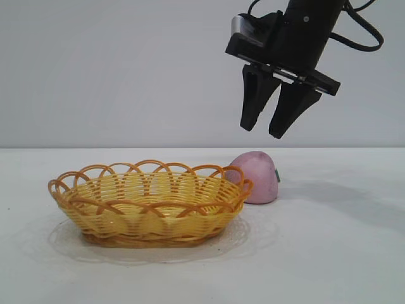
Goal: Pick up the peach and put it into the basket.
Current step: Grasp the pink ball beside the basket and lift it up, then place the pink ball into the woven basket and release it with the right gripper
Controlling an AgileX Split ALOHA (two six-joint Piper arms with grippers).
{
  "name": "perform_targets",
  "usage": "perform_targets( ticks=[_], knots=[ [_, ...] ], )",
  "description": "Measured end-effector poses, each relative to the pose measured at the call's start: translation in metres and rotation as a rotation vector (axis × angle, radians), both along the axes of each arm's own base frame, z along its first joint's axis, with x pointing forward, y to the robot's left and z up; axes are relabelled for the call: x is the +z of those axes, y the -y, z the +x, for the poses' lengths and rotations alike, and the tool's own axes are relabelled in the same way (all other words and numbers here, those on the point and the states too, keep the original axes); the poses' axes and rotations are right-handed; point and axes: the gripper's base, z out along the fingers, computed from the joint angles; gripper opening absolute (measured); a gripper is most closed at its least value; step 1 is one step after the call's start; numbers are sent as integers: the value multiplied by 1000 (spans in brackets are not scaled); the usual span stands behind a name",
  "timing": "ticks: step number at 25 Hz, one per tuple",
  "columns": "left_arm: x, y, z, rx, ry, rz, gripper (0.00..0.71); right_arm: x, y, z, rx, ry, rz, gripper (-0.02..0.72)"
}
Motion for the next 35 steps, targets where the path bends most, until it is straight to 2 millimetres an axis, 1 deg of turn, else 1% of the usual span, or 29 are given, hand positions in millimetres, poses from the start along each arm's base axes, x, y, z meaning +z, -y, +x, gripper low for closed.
perform_targets(
  ticks=[5, 6, 7, 8, 9, 10, 11, 12, 14, 16, 17, 18, 19, 21, 23, 25, 27, 30, 33, 34, 35],
  knots=[
    [0, 0, 0, -2, 0, 3, 353, -35, -5, 3, -13, -92, 9, 326],
    [0, 0, 0, -2, 0, 3, 353, -40, -6, 3, -16, -103, 13, 236],
    [0, 0, 0, -2, 0, 3, 353, -41, -6, 3, -9, -101, 17, 155],
    [0, 0, 0, -2, 0, 3, 353, -41, -6, 4, -3, -94, 19, 103],
    [0, 0, 0, -2, 0, 3, 353, -37, -7, 4, -1, -81, 24, 64],
    [0, 0, 0, -2, 0, 3, 353, -32, -6, 4, 0, -67, 28, 42],
    [0, 0, 0, -2, 0, 3, 353, -25, -6, 4, 6, -48, 35, 0],
    [0, 0, 0, -2, 0, 3, 353, -14, -7, 3, 15, -20, 47, 0],
    [0, 0, 0, -2, 0, 3, 353, 15, -12, -3, 49, 59, 77, 0],
    [0, 0, 0, -2, 0, 3, 353, 48, -24, -17, 109, 138, 124, 0],
    [0, 0, 0, -2, 0, 3, 353, 59, -32, -25, 144, 155, 140, 0],
    [0, 0, 0, -2, 0, 3, 353, 67, -44, -36, 186, 158, 156, 0],
    [0, 0, 0, -2, 0, 4, 353, 68, -56, -46, 232, 146, 162, 0],
    [0, 0, 0, -2, 0, 4, 353, 61, -76, -63, 308, 110, 153, 0],
    [0, 0, 0, -2, 0, 4, 353, 44, -91, -75, 353, 64, 132, 0],
    [0, 0, 0, -2, 0, 4, 353, 26, -101, -81, 375, 21, 101, 0],
    [0, 0, 0, -2, 0, 4, 353, 7, -107, -84, 392, -20, 66, 0],
    [0, 0, 0, -2, 1, 4, 353, -12, -109, -83, 390, -40, 32, 0],
    [0, 0, 0, -2, 1, 4, 353, -19, -109, -80, 383, -41, 15, 0],
    [0, 0, 0, -2, 1, 4, 353, -20, -109, -80, 380, -38, 12, 60],
    [0, 0, 0, -2, 1, 4, 353, -20, -109, -80, 380, -38, 11, 60]
  ],
)
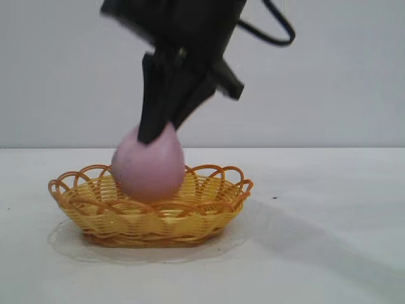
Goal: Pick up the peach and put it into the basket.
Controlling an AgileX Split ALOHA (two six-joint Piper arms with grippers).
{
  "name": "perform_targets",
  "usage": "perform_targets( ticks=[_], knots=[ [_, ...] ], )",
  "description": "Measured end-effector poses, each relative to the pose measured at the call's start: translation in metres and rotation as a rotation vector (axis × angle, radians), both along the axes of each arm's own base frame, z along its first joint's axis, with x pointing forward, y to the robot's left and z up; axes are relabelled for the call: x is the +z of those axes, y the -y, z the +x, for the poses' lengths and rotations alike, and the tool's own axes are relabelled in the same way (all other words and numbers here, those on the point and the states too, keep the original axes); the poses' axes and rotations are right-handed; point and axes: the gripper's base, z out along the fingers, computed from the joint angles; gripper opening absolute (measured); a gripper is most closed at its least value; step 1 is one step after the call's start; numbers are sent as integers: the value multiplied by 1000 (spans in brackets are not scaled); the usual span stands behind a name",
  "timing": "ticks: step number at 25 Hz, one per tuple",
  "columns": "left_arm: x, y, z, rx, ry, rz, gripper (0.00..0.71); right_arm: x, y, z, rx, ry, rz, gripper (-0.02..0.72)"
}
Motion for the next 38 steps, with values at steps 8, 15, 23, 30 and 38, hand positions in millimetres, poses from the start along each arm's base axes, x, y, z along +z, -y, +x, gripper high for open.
perform_targets(
  ticks=[8, 15, 23, 30, 38],
  knots=[
    [0, 0, 0, 0, 0, 0, 353, 30, 3, 3, -22, 60, -16, 356],
    [0, 0, 0, 0, 0, 0, 353, 80, 61, 41, -273, 165, -9, 382],
    [0, 0, 0, 0, 0, 0, 353, 40, 193, 110, -715, 134, -229, 382],
    [0, 0, 0, 0, 0, 0, 353, 29, 254, 130, -898, 173, -240, 382],
    [0, 0, 0, -1, 0, 2, 353, 63, 281, 116, -953, 199, -227, 382]
  ],
)
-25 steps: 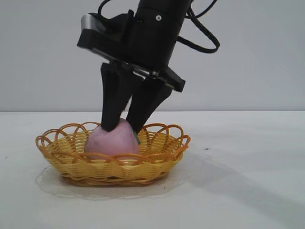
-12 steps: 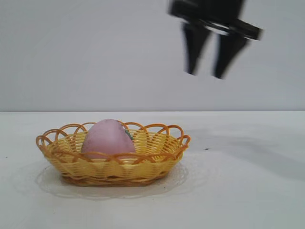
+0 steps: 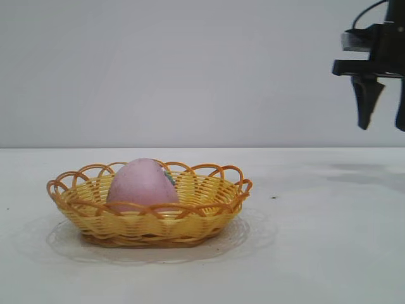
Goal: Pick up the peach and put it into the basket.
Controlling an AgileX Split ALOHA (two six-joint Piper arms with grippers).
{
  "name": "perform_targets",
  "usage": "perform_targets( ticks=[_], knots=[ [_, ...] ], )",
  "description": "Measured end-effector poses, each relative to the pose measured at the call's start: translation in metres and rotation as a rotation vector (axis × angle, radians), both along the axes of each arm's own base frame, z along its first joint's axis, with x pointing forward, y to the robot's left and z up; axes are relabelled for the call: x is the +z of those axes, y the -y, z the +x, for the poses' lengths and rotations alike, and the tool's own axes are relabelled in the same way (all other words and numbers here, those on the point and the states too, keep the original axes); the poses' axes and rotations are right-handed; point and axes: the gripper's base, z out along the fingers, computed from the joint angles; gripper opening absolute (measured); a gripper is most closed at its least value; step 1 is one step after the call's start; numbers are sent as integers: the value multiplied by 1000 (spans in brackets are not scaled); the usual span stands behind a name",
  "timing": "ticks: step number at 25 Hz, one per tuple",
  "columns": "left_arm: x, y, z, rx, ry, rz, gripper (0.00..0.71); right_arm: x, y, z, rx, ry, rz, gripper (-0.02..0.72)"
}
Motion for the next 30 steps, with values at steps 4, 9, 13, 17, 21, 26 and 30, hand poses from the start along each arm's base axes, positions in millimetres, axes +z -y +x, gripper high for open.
perform_targets(
  ticks=[4, 9, 13, 17, 21, 26, 30],
  knots=[
    [0, 0, 0, 0, 0, 0, 353, 49, 0, -50, 28, 170, 0, 382],
    [0, 0, 0, 0, 0, 0, 353, 53, 1, -127, 51, 124, -5, 382],
    [0, 0, 0, 0, 0, 0, 353, 51, 2, -176, 61, 24, -1, 382],
    [0, 0, 0, 0, 0, 0, 353, 43, 2, -226, 73, -88, 4, 382],
    [0, 0, 0, 0, 0, 0, 353, 32, 3, -272, 75, -97, 5, 382],
    [0, 0, 0, 0, -2, 0, 353, 22, 4, -316, 72, 43, 2, 382],
    [0, 0, 0, 0, -2, 0, 353, 30, 5, -338, 71, 199, 0, 382]
  ],
)
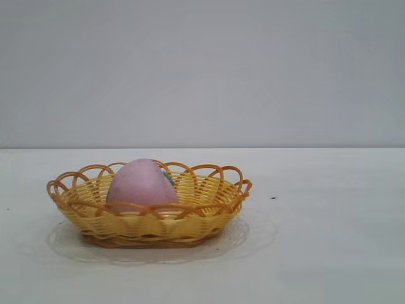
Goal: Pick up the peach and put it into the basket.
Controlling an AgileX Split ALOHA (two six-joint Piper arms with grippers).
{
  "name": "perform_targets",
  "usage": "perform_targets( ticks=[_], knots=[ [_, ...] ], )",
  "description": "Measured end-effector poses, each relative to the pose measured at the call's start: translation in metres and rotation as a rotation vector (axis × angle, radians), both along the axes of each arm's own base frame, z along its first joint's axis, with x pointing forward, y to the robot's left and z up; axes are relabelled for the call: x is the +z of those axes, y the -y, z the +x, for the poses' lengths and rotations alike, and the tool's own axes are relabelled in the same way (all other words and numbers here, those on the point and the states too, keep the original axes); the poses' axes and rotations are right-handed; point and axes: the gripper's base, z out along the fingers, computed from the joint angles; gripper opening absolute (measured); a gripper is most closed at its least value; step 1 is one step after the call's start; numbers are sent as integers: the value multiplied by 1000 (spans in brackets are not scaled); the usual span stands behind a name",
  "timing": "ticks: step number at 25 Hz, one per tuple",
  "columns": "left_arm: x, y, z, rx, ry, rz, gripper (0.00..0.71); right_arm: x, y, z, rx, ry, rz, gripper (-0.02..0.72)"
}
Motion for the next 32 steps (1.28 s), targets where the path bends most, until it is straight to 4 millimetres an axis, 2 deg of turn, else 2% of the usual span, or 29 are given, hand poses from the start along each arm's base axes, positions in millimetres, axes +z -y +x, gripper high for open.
perform_targets(
  ticks=[7, 16, 32],
  knots=[
    [0, 0, 0, -1, 0, 1, 353, 13, 1, -31, 0, 229, 5, 382],
    [0, 0, 0, -1, 0, 1, 353, 18, 2, -80, 2, 536, 11, 382],
    [0, 0, 0, -1, 0, 1, 353, 17, 2, -84, -1, 551, 11, 382]
  ],
)
